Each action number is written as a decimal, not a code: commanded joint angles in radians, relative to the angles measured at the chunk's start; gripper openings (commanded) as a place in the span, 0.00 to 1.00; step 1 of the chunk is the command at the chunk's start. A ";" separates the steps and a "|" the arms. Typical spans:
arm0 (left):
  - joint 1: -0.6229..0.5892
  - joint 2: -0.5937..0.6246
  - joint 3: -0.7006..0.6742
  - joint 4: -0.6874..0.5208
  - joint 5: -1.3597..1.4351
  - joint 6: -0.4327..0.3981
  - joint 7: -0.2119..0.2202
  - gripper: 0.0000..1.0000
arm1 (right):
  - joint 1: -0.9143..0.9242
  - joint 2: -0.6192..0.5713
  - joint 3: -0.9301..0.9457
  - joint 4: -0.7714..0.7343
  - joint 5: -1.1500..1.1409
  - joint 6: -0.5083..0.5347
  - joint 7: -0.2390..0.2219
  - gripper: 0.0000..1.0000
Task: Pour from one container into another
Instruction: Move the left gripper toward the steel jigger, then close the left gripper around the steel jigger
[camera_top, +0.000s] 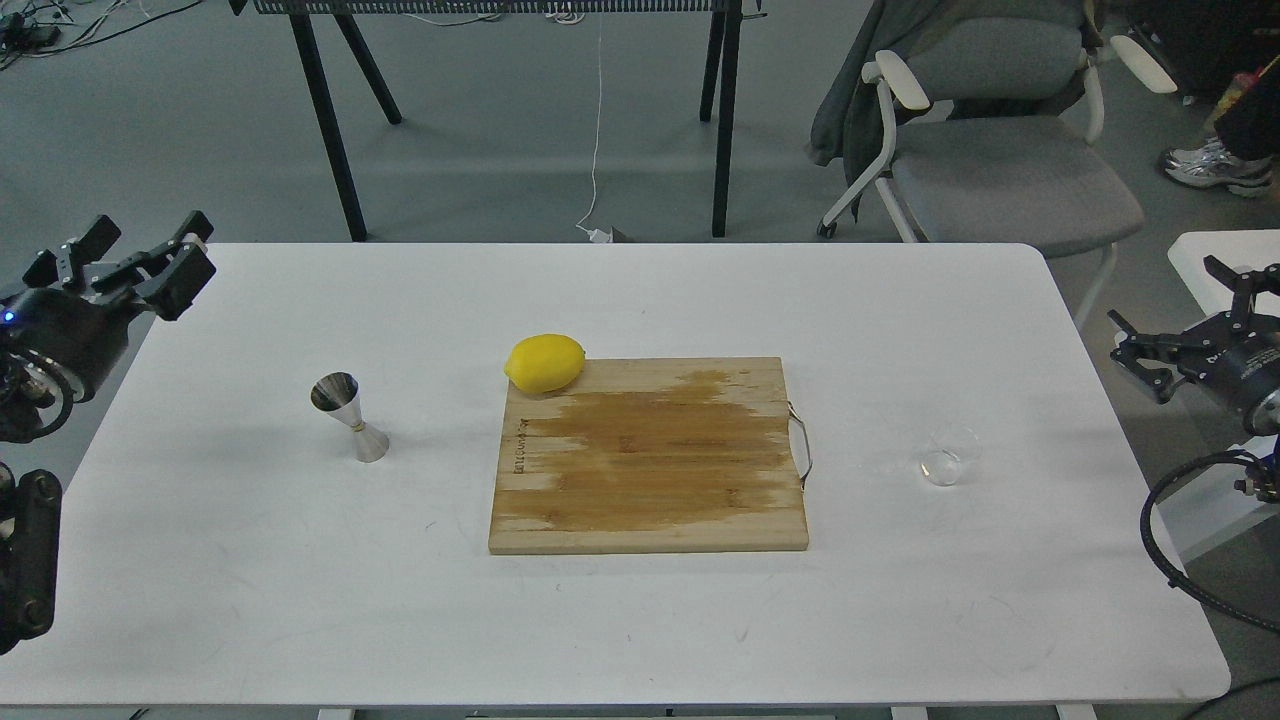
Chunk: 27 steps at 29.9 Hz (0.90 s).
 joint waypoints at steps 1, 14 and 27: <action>0.094 -0.002 -0.003 0.111 -0.059 0.015 0.000 1.00 | -0.004 0.000 0.000 -0.007 0.000 0.000 0.000 1.00; 0.261 -0.015 0.168 0.132 -0.062 0.267 0.000 1.00 | -0.015 0.000 -0.002 -0.008 0.000 0.000 0.000 1.00; 0.349 -0.020 0.295 -0.035 -0.036 0.426 0.000 1.00 | -0.027 0.002 0.000 -0.008 0.000 0.000 0.000 1.00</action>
